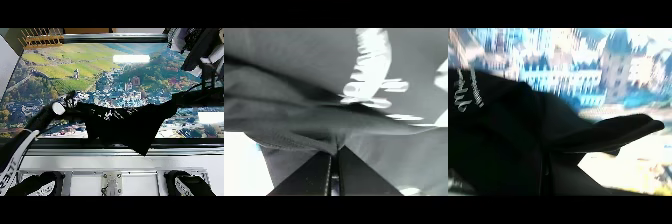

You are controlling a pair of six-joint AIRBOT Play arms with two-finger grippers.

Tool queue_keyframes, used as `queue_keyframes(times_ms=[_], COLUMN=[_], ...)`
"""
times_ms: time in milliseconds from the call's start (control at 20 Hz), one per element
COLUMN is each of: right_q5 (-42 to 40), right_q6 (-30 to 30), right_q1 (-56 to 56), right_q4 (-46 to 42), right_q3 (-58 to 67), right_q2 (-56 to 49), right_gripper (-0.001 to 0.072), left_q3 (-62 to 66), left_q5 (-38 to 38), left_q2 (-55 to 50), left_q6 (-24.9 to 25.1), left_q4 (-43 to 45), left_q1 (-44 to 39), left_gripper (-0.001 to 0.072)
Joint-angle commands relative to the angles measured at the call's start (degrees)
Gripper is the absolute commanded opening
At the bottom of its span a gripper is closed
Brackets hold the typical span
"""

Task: Fold the clothes and pants, and hang the long-sleeved shirts on hangers.

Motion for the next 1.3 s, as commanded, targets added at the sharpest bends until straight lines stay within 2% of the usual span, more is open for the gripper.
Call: queue_keyframes(times_ms=[0,100,300,550,850,1000,1100,1250], right_q5=[-1.44,-1.51,-1.6,-5.01,-4.57,-0.48,4.0,11.13], right_q6=[-0.02,-0.02,-0.02,-0.02,0.07,1.79,3.39,3.61], right_q1=[-3.13,-4.42,-4.74,-4.74,-4.72,-4.72,-4.72,-4.59], right_q4=[-0.22,-0.24,-0.26,-0.74,-4.31,-4.52,-4.5,-4.46], right_q3=[11.32,20.44,36.02,41.94,41.94,41.94,41.92,41.86], right_q2=[0.09,0.11,0.76,5.6,10.64,9.81,6.91,-1.75], right_gripper=[0.0008,0.0008,0.0008,0.0008,0.0008,0.0007,0.0008,0.0007], left_q3=[11.56,20.0,31.87,41.42,50.6,52.65,50.16,39.93], left_q5=[-9.14,-12.74,-12.0,-11.52,-12.04,-16.85,-21.14,-24.0], left_q2=[11.43,19.06,32.74,41.66,42.47,39.54,36.26,29.55], left_q6=[1.66,1.66,1.64,1.57,-0.22,-2.73,-3.13,-3.06], left_q4=[-0.09,0.0,-0.02,0.0,-0.09,-0.13,-0.24,-2.93], left_q1=[7.67,11.89,17.2,23.21,29.18,31.43,32.72,32.65], left_gripper=[0.0007,0.0008,0.0007,0.0007,0.0008,0.0008,0.0007,0.0007])
